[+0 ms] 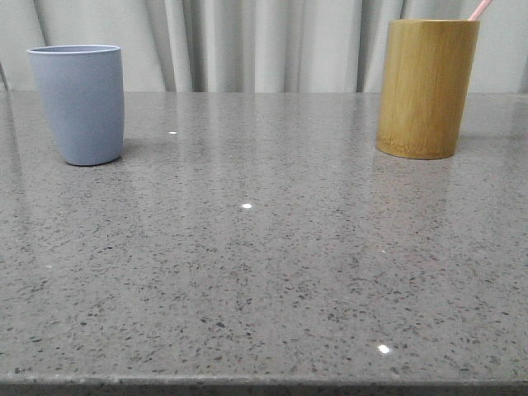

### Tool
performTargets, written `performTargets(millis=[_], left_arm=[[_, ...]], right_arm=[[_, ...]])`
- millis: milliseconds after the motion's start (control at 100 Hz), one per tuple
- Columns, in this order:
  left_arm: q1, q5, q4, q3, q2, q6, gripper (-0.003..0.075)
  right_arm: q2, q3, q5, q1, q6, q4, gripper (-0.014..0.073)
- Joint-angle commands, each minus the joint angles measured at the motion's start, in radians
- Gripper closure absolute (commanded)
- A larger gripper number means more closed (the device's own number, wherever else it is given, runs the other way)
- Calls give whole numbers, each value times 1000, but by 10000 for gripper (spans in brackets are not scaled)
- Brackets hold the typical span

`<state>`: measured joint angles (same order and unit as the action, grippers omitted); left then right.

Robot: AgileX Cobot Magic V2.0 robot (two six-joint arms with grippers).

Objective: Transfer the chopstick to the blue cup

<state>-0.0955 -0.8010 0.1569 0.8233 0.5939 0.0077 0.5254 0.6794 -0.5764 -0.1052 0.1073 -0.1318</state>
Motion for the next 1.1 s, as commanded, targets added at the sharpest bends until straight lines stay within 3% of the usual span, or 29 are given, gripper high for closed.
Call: performTargets(millis=[0,90,160,210,310,630,860,1090], left_arm=[[4,57,24,33,10,-8,604],[4,44,31,33,10,-8,449],[4,32,31,33,10,-8,279],[4,36,31,33,10,-8,143],[4,52,36,33,10,-8,19],[4,31,67,33,10,-8,124],[4,130,67,40,34,-8,125],[4,133,67,208,255,-8,125]], right_arm=[[10,37,82,6,4,-4,332],[10,37,82,6,4,-4,135],[10,37,85,6,4,-4,46],[10,37,87,6,4,-4,26],[10,37,90,6,4,-4,32],[10,37,90,6,4,-2,32],[10,37,90,6,4,-2,32],[10,37,90,6,4,-2,32]])
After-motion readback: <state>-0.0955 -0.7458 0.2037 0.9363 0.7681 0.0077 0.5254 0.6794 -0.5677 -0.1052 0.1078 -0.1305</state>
